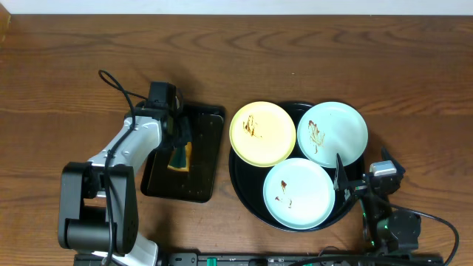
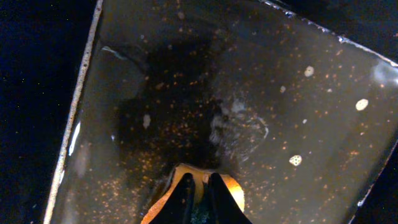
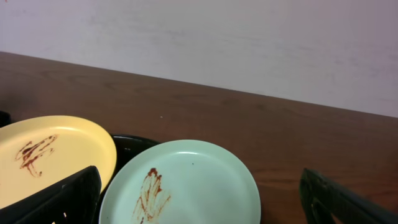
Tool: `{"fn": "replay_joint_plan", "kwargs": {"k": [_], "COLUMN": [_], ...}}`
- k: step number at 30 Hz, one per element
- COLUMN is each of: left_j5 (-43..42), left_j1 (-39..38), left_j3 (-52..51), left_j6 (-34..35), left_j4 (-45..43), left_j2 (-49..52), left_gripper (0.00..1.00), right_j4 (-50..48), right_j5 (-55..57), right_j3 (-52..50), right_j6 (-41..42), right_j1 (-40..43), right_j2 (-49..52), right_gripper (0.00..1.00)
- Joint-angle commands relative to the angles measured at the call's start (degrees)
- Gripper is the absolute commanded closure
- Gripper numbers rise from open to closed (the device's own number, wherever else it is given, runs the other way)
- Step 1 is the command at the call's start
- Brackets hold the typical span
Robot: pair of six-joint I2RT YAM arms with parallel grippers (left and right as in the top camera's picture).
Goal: Clean dirty plates on tray and stack at the side
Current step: 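Lower the left gripper and pinch the sponge's middle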
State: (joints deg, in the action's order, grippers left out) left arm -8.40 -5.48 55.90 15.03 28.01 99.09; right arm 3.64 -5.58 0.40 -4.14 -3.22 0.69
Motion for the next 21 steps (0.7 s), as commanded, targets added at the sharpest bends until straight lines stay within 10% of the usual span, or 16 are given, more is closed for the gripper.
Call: {"fn": "replay_joint_plan", "kwargs": {"k": [1, 6, 21], "left_j5": [0.0, -0.1, -4.8], "left_j1": [0.0, 0.0, -1.5], "left_j3": [0.4, 4.4, 1.0], "left_j6": [0.1, 0.1, -10.4], "left_j4": [0.2, 4.5, 22.7], "left_j2": [0.8, -1.2, -6.9], "left_gripper": [0.5, 0.25, 0.18], "right_j4": [0.2, 0.2, 0.2], "right_j5": [-0.4, -0.4, -0.5], "right_j3": [-0.1, -0.1, -0.1], "right_j6": [0.7, 0.7, 0.7], "right_j1": [0.7, 0.7, 0.7], "right_j2": [-0.3, -0.3, -0.3], "right_gripper": [0.01, 0.01, 0.01]}}
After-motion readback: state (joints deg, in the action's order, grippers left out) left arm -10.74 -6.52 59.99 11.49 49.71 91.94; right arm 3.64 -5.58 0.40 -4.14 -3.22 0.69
